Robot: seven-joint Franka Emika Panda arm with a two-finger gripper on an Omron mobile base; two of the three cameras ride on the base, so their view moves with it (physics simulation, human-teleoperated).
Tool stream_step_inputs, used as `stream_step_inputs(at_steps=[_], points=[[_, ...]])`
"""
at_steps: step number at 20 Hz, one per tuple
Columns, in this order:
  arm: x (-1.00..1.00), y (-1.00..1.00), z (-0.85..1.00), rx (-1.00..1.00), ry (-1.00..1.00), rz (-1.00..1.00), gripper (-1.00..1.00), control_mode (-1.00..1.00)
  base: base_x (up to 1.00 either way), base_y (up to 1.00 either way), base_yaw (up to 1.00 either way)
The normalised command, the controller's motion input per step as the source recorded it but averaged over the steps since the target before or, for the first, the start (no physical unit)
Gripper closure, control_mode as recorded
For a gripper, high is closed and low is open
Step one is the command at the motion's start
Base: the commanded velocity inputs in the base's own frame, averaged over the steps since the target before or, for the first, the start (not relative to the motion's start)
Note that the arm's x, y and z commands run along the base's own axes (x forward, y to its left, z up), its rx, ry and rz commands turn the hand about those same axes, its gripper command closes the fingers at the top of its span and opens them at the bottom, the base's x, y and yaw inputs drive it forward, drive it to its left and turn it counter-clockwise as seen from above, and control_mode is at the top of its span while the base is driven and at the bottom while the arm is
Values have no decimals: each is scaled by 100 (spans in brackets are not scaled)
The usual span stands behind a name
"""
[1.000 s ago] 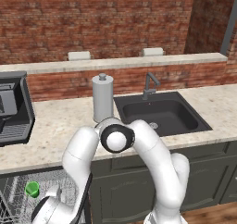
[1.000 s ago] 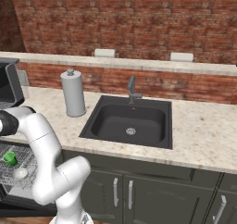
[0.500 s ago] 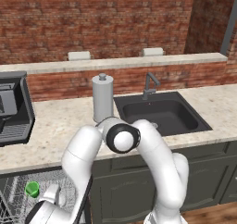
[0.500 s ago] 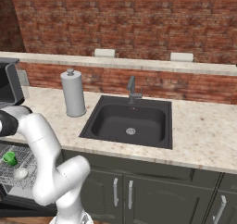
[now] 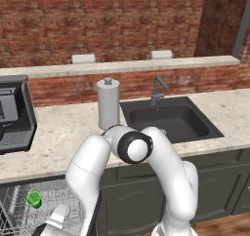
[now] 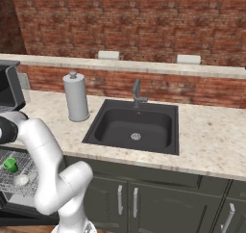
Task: Pick up the cup and bowl from the counter, place them in the dishwasher, and close the dishwasher door.
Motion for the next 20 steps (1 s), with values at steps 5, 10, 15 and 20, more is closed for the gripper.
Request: stream_step_inputs(at_steps=[5, 10, 15, 20], points=[[-46, 0, 33, 21, -5, -1, -100, -100, 0, 0, 0], [-35, 0, 39, 13, -1, -1, -100, -100, 0, 0, 0], [-28, -6, 21, -1, 0, 0, -100, -100, 0, 0, 0], [-17, -11, 4, -19, 2, 0, -100, -100, 0, 0, 0]])
